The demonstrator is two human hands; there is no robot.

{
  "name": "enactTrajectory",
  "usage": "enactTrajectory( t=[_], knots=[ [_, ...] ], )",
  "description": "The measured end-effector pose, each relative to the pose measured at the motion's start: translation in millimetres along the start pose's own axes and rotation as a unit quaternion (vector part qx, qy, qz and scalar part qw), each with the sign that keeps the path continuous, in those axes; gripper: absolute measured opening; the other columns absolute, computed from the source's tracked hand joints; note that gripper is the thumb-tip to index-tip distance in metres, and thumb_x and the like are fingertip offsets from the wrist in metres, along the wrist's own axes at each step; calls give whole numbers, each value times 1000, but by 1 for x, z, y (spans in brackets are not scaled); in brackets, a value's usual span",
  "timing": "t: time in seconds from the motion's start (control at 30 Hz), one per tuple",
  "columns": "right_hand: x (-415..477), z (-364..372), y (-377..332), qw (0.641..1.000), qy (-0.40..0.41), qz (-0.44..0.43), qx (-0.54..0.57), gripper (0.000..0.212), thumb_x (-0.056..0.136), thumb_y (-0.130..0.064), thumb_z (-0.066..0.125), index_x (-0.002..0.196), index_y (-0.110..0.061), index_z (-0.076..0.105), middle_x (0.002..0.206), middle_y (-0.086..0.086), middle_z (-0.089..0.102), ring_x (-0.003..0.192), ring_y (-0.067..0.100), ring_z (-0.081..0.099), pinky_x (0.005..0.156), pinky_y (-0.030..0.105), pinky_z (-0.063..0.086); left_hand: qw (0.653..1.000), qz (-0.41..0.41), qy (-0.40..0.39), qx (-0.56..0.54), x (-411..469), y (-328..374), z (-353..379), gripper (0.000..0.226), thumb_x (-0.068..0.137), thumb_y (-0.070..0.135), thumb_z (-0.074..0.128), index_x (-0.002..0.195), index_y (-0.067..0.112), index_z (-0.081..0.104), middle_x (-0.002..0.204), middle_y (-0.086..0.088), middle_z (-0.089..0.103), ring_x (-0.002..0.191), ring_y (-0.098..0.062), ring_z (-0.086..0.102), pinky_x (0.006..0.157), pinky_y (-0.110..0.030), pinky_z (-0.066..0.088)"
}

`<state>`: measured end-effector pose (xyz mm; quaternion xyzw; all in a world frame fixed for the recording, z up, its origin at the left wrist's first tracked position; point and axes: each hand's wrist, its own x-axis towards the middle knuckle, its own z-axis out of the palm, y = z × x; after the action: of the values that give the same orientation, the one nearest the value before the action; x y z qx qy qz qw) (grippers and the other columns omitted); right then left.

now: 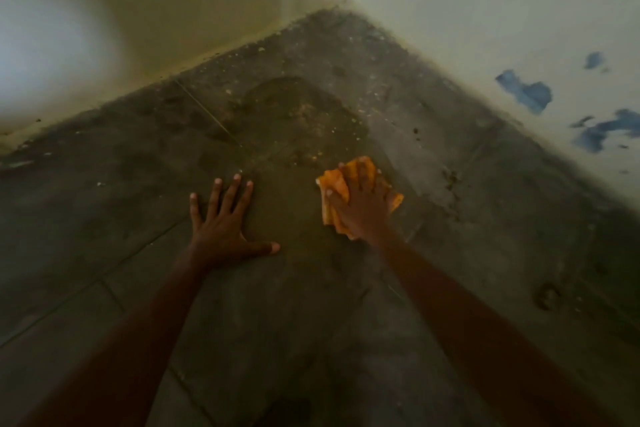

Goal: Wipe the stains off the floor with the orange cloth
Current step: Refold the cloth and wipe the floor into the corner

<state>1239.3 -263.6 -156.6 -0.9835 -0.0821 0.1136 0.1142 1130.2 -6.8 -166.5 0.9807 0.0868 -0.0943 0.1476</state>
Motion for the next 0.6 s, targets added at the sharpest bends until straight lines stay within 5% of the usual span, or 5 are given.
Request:
enactTrajectory(
  t=[0.1, 0.17, 0.3, 0.4, 0.6],
  knots=[
    [-90, 31, 15, 997, 27, -66, -21, 69, 92, -73, 23, 155, -47, 8, 168, -3, 4, 153, 38, 6, 119, 64, 10, 1000, -2, -30, -10, 0, 4, -8, 130, 49, 95, 51, 151, 41, -8, 161, 9, -20, 146, -23, -25, 102, -53, -32],
    [-159, 42, 54, 998, 34, -60, -7, 68, 90, -77, 18, 152, -55, 1, 167, -9, 1, 154, 34, 7, 119, 61, 12, 999, 42, 21, 26, -9, 16, -3, 106, 68, 84, 50, 153, 36, 10, 164, 1, -5, 148, -28, -17, 97, -49, -38],
    [-262, 48, 105, 993, 70, 91, 15, 70, 89, -73, 33, 151, -56, 8, 166, -6, 19, 151, 34, 20, 117, 59, 19, 962, 227, 119, 92, -42, 80, 28, 69, 88, 45, 40, 149, 14, 32, 160, -11, 23, 149, -32, 8, 116, -54, -12],
    [-329, 56, 123, 986, 74, 146, 13, 70, 88, -69, 40, 152, -50, 20, 165, -5, 23, 148, 36, 27, 116, 58, 25, 960, 276, 25, 36, -59, 162, 54, 80, 85, 50, 60, 151, 19, 28, 162, -7, 16, 150, -30, 4, 118, -51, -1],
    [-395, 67, 161, 959, 100, 264, 29, 67, 88, -68, 36, 150, -44, 32, 165, -3, 23, 149, 38, 24, 117, 62, 23, 931, 353, -85, 28, -103, 270, 91, 90, 77, 59, 57, 152, 24, 23, 163, -2, 10, 151, -27, 4, 119, -50, 6]
  ],
)
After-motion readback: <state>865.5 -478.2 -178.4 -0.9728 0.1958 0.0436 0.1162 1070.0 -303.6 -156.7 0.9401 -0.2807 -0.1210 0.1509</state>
